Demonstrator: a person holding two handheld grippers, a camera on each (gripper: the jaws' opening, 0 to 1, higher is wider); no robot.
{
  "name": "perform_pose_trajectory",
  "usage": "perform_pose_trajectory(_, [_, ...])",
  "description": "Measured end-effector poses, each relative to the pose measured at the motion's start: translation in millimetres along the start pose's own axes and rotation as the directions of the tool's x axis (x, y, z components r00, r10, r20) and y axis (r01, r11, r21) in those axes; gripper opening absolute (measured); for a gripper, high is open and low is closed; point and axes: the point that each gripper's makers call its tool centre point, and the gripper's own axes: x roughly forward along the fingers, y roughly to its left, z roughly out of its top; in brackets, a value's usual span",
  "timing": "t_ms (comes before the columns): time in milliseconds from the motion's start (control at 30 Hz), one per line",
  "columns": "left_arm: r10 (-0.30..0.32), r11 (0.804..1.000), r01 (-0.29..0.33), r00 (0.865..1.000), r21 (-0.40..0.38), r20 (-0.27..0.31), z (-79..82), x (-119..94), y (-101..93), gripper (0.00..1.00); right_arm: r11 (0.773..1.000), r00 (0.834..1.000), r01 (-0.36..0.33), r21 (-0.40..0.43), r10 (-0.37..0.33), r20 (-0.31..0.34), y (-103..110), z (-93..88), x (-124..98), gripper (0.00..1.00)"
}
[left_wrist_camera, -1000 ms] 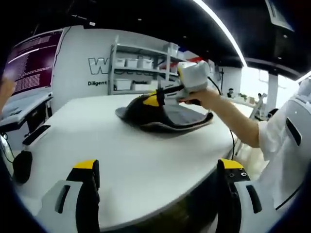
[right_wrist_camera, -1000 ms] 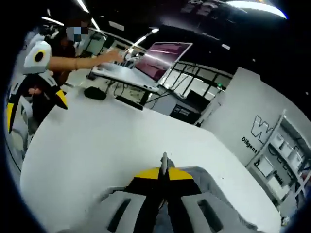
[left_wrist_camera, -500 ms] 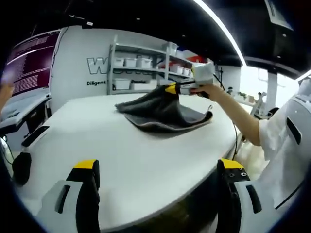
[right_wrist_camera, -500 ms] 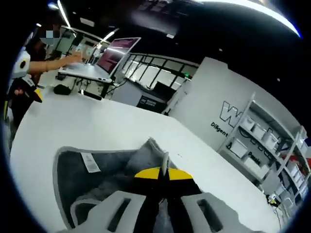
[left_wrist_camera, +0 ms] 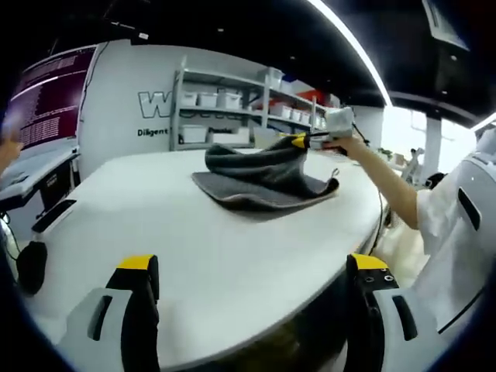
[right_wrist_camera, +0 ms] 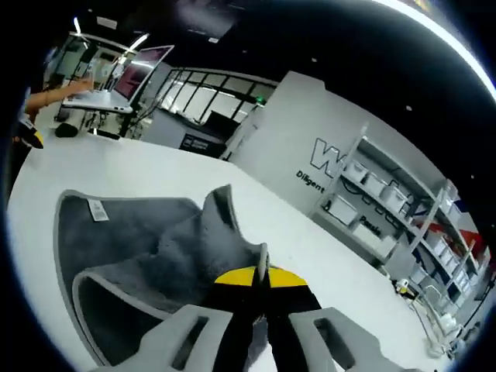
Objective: Open the folded towel by lifting each exposed corner and separating the folded layers until the towel lies flat within the target outline without major curled edges
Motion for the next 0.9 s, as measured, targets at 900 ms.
perform_pose_trajectory(900, [0.004,1.0,-0.004,1.0,-0.021,0.018,-3.6,-5.9,7.0,0.98,0.921,0.908,0.376,0.107,-0.343,-0.241,-148.0,-144.0,-105.8,0.0])
